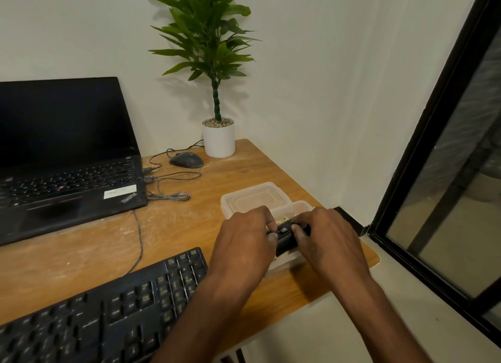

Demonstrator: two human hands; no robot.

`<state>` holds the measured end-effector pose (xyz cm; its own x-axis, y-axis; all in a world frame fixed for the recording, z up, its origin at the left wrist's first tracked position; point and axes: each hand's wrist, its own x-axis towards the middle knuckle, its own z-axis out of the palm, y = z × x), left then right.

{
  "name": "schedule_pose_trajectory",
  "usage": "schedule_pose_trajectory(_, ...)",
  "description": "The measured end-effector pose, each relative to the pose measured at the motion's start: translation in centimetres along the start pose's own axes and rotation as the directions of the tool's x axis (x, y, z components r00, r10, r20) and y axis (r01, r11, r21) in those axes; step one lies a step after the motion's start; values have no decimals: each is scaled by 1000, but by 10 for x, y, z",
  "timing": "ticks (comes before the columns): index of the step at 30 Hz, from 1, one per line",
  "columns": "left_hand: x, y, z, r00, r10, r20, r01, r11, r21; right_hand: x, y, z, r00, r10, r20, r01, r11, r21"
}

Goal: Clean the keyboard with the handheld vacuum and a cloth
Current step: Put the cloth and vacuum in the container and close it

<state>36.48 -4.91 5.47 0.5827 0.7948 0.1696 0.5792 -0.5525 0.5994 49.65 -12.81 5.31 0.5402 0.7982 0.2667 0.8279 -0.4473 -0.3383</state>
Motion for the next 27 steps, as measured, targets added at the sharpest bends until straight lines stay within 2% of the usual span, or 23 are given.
schedule_pose_trajectory(8,3,-2,2,1000,6,0,-6,999,33,2,3,10,1000,17,4,-17,999,-42)
schedule_pose_trajectory(12,2,-2,-2,1000,-18,12,19,996,-87,0,2,10,1000,12,5,-12,999,-52)
schedule_pose_trajectory(16,0,-10,-11,985,-36,-170,7,986,-169,-1,0,5,1000,0,-31,-1,1000,-28)
schedule_pose_trajectory(18,1,-17,-16,960,-111,-258,30,953,-301,1,0,-3,997,18,-72,-14,999,48)
schedule_pose_trajectory(20,8,-29,-18,929,-246,-278,83,868,-490,7,0,-12,994,41,-99,-21,982,189)
schedule_pose_trajectory(21,14,-37,-18,915,-323,-242,123,793,-596,12,0,-16,993,47,-105,-18,965,261)
schedule_pose_trajectory(24,34,-52,-15,863,-506,6,278,463,-842,40,4,-19,994,66,-86,-30,931,363)
schedule_pose_trajectory(27,48,-55,-14,777,-611,154,353,220,-909,78,10,-14,997,71,-9,-61,905,422)
